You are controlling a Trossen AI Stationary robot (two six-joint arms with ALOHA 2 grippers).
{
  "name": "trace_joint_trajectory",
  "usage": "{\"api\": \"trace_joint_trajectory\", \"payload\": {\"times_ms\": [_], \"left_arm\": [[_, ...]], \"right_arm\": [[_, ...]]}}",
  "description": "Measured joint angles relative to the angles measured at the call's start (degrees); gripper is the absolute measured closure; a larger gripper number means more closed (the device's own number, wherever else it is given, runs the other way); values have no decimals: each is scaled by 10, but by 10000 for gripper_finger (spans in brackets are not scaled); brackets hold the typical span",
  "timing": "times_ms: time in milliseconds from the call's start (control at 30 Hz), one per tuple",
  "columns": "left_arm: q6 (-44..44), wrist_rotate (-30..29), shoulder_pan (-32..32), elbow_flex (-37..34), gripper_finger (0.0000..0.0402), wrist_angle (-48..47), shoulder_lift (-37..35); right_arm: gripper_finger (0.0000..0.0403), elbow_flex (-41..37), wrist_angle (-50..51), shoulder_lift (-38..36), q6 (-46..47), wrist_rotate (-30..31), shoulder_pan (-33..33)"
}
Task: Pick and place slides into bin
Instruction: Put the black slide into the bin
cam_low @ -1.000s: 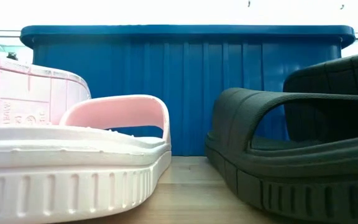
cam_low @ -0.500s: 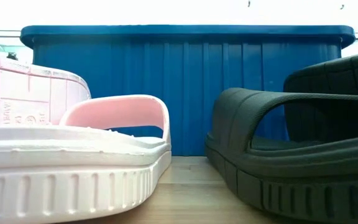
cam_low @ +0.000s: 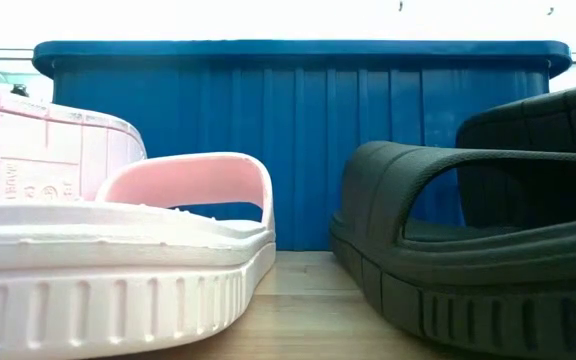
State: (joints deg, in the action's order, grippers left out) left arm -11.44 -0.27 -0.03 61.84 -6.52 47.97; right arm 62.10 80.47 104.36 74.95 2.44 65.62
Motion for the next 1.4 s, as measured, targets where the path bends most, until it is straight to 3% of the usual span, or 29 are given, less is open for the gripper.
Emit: {"api": "trace_joint_trajectory", "payload": {"times_ms": [67, 267, 500, 700, 967, 1133, 1267, 1400], "left_arm": [[-1, 0, 0, 0, 179, 0, 0], [-1, 0, 0, 0, 179, 0, -1], [-1, 0, 0, 0, 179, 0, 0], [-2, 0, 0, 0, 179, 0, 0], [-2, 0, 0, 0, 179, 1, 2], [-2, 0, 0, 0, 179, 0, 4], [-2, 0, 0, 0, 179, 0, 4], [-2, 0, 0, 0, 179, 1, 3]], "right_arm": [[235, -1, 0, 0, -7, -12, -2], [377, 16, 6, 0, -41, -43, -2], [392, 63, 21, -11, -80, -61, -10], [393, 106, 32, -61, -30, -44, -15], [394, 142, 50, -162, 67, 76, -30], [394, 161, 40, -235, 104, 203, -55], [394, 175, 12, -288, 80, 320, -79], [394, 183, -33, -335, -2, 438, -111]]}}
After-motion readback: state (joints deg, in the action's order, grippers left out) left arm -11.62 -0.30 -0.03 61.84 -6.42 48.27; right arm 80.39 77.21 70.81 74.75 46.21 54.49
